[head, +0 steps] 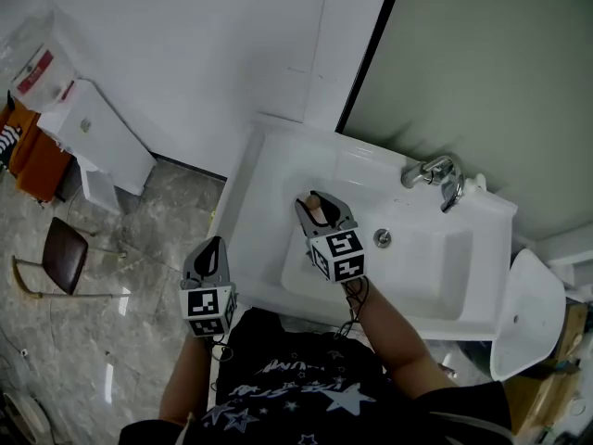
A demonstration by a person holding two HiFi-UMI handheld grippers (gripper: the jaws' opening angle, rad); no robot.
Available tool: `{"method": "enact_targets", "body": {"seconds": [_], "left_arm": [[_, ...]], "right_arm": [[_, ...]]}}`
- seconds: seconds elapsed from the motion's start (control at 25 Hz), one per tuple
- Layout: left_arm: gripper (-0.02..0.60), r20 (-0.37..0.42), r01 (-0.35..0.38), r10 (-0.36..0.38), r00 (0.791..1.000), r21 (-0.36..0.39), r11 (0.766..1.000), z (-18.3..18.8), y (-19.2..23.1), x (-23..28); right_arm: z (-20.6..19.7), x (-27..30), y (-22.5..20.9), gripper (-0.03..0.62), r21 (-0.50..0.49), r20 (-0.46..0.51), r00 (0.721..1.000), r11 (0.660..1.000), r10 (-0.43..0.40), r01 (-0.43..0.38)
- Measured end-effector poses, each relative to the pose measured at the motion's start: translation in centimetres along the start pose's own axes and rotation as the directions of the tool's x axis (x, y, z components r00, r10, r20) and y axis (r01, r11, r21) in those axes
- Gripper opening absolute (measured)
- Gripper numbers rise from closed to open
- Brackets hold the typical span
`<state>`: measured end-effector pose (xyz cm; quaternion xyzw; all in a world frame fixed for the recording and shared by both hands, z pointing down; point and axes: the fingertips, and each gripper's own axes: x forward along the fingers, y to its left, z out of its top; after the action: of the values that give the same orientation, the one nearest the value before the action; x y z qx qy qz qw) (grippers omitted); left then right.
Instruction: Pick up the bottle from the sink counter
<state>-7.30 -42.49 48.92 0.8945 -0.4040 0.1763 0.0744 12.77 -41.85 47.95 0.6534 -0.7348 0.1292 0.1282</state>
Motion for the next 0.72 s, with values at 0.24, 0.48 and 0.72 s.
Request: {"method": "enact_targets", "body": {"seconds": [0.24, 0.48, 0.72], "left_arm": [[0.023, 0.041, -0.076, 0.077, 0.996, -0.021, 0.997, 0.2, -3.2, -4.4], [0.023, 0.058, -0.157, 0.159, 0.986, -0.034, 0.987, -2.9, -7.7, -9.1], [0.023, 0.05, -0.228, 0.233, 0.971, -0.079, 0.97, -4.9, -12.5, -13.6]], "right_arm": [[0.2, -4.7, 1.4, 0.14, -0.035, 0.021, 0.995, 0.995, 0.093, -0.093], [-1.8, -10.2, 2.1, 0.14, -0.062, 0.026, 0.984, 0.982, 0.178, -0.176], [-3.9, -15.6, 1.5, 0.14, -0.089, 0.012, 0.971, 0.967, 0.241, -0.239]]}}
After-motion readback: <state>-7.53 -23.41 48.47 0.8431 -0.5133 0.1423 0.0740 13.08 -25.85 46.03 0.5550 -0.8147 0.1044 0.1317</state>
